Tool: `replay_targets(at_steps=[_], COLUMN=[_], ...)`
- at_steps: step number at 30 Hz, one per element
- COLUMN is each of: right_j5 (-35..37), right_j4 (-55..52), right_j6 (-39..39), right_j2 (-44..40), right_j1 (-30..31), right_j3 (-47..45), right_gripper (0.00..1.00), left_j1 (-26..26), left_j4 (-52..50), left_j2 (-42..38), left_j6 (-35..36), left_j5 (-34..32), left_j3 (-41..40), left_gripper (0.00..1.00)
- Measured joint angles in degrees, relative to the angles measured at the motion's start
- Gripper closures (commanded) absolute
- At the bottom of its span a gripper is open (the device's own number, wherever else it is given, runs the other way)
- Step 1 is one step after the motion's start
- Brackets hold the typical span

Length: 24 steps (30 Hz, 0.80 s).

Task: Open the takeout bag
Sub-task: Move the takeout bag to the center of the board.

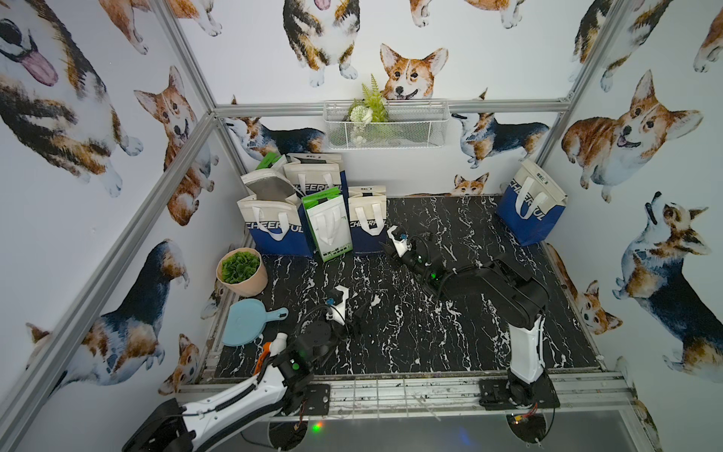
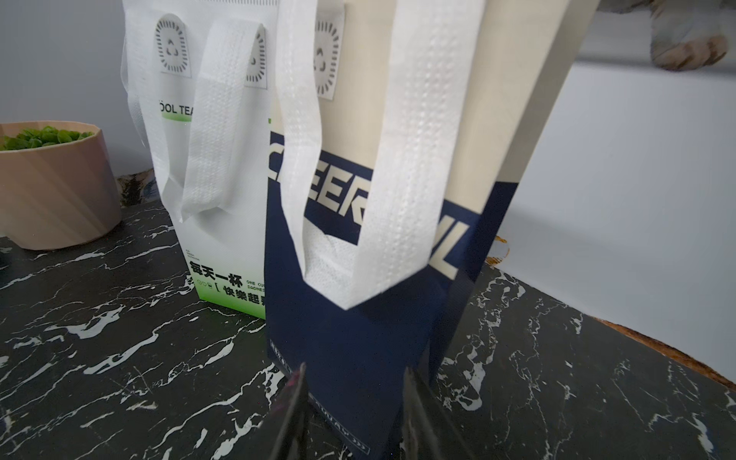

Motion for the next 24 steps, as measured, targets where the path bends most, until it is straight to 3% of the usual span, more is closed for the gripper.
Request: replay_targets(at_steps=[24], right_j5=[-1.73], right_j4=[-0.52], right_j6=[0.9], right_j2=[-1.73], right_j1=[-0.04], right_j3=[-0.26], right_gripper=[0.59], left_j1=[0.0], left_j4=[0.31], left_j2=[-0.02], left_j6=[0.0], left_j5=[0.02], left_j3=[0.0], left_gripper=[0.31])
